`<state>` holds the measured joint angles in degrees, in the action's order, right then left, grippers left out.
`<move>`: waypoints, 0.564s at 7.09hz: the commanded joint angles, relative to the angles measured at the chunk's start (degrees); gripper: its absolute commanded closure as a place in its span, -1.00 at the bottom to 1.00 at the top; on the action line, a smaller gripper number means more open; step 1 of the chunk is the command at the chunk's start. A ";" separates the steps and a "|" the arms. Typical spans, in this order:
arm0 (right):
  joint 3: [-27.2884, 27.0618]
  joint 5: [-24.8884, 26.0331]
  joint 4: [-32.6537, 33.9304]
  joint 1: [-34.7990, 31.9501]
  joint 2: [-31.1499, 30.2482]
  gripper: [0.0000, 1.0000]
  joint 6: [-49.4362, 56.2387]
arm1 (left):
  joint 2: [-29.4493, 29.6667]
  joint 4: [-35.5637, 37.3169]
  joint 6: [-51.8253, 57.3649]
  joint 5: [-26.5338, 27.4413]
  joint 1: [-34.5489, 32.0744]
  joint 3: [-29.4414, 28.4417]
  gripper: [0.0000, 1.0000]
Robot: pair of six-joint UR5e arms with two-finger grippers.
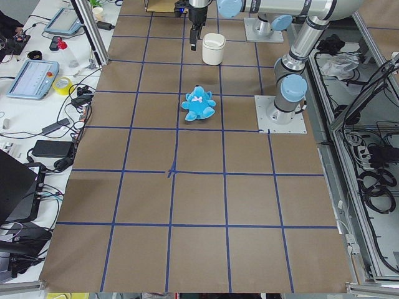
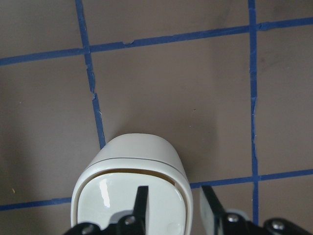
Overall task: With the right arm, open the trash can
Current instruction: 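Lift the right gripper upward, flipping the lid open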
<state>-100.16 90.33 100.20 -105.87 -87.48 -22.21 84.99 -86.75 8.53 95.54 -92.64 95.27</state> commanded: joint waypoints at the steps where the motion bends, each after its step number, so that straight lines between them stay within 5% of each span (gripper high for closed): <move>1: 6.44 3.54 -6.92 4.76 -0.40 -1.00 4.95 | 0.00 0.00 0.00 0.00 0.00 0.00 -1.00; 4: 8.40 3.02 -8.88 12.77 -2.95 -1.00 14.53 | 0.00 0.00 0.00 0.00 0.00 0.00 -1.00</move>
<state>-92.21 93.37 91.84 -95.98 -89.52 -11.93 84.99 -86.75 8.53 95.54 -92.64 95.27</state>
